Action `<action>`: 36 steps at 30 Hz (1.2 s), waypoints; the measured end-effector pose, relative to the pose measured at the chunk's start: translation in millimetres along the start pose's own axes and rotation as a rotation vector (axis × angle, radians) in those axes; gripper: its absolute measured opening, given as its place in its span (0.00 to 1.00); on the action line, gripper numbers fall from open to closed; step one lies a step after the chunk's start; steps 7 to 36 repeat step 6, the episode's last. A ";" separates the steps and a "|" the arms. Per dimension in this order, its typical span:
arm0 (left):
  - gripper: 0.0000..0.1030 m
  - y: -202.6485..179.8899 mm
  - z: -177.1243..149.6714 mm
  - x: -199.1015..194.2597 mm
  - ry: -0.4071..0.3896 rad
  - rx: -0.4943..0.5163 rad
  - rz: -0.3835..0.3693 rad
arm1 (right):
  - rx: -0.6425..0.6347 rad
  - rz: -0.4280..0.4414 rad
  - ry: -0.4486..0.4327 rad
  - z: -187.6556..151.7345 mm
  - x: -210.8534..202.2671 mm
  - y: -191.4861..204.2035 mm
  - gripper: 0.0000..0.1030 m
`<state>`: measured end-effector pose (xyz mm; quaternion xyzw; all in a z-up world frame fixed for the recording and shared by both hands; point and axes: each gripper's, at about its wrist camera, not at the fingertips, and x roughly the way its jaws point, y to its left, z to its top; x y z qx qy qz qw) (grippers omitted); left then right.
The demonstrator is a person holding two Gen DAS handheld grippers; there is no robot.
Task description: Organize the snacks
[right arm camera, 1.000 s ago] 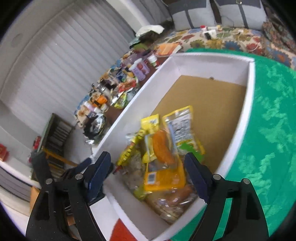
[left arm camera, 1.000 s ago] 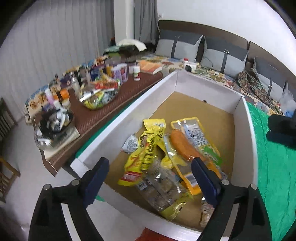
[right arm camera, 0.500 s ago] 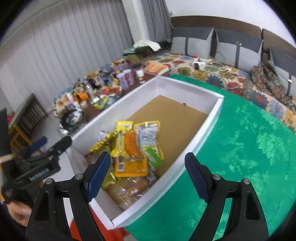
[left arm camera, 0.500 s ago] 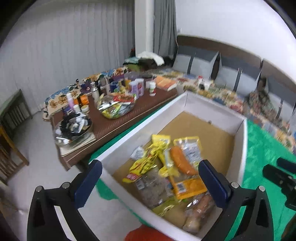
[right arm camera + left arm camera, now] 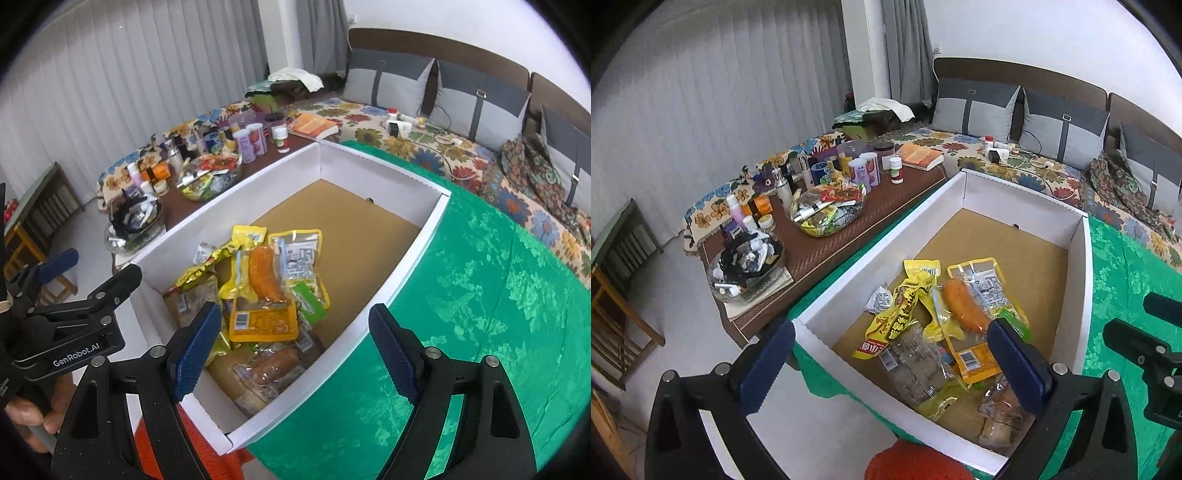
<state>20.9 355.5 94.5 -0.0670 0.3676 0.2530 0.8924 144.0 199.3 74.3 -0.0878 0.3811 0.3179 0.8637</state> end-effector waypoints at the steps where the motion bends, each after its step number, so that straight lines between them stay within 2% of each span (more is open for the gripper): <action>1: 1.00 2.0 -0.4 1.1 0.007 -0.010 -0.013 | -0.001 -0.001 0.002 -0.3 0.5 0.6 0.82; 3: 1.00 4.8 -2.4 0.9 0.002 -0.022 -0.026 | -0.004 -0.004 0.006 -0.7 1.6 1.6 0.82; 6: 1.00 4.8 -3.8 0.6 -0.013 -0.012 -0.002 | -0.004 -0.001 0.010 -0.5 3.1 3.1 0.82; 36: 1.00 4.8 -3.8 0.6 -0.013 -0.012 -0.002 | -0.004 -0.001 0.010 -0.5 3.1 3.1 0.82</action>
